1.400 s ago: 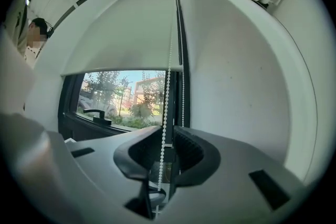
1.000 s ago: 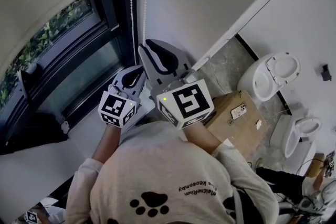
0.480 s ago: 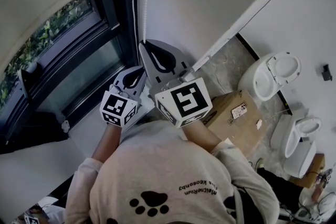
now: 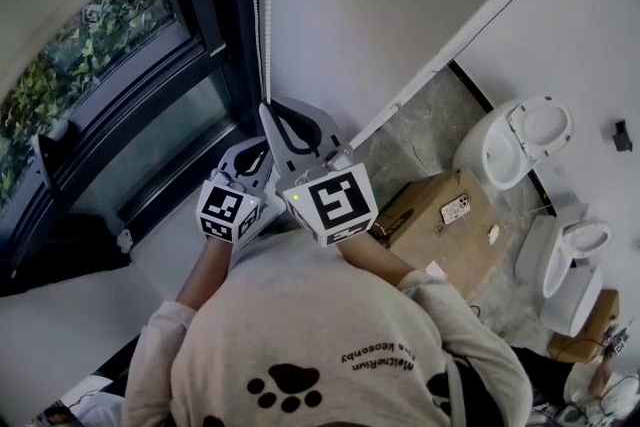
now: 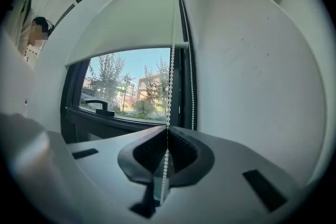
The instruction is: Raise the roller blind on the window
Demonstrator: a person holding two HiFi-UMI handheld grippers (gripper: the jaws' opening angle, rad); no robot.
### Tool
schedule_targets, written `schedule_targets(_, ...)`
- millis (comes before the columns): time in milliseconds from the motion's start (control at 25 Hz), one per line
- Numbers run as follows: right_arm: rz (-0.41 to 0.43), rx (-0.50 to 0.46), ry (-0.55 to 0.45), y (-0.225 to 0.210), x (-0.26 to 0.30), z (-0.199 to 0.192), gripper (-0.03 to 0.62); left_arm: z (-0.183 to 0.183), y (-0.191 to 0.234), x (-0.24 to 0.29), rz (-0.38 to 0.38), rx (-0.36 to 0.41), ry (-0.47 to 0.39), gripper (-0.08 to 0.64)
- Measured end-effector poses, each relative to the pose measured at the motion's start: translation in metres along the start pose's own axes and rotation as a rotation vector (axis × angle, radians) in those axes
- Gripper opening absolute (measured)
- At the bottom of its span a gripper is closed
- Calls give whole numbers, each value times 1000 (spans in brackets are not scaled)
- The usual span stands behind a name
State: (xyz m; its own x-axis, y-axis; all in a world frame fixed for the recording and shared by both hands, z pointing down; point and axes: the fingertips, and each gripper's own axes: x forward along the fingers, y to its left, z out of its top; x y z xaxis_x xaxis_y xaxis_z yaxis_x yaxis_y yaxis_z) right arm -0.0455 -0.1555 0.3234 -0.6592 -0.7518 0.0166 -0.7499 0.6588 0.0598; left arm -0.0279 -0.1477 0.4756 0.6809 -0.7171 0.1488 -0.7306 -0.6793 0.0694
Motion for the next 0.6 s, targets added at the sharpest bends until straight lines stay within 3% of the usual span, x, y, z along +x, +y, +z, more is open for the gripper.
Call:
schedule_targets(200,-17,-3,-7,-1,-2,-16,11,-14,-3,2,-17,-27,-13,8)
schedule_targets(600,-10,-3,-4,1,-3,-45,11,-45,-4,1,-10,-7,26,8)
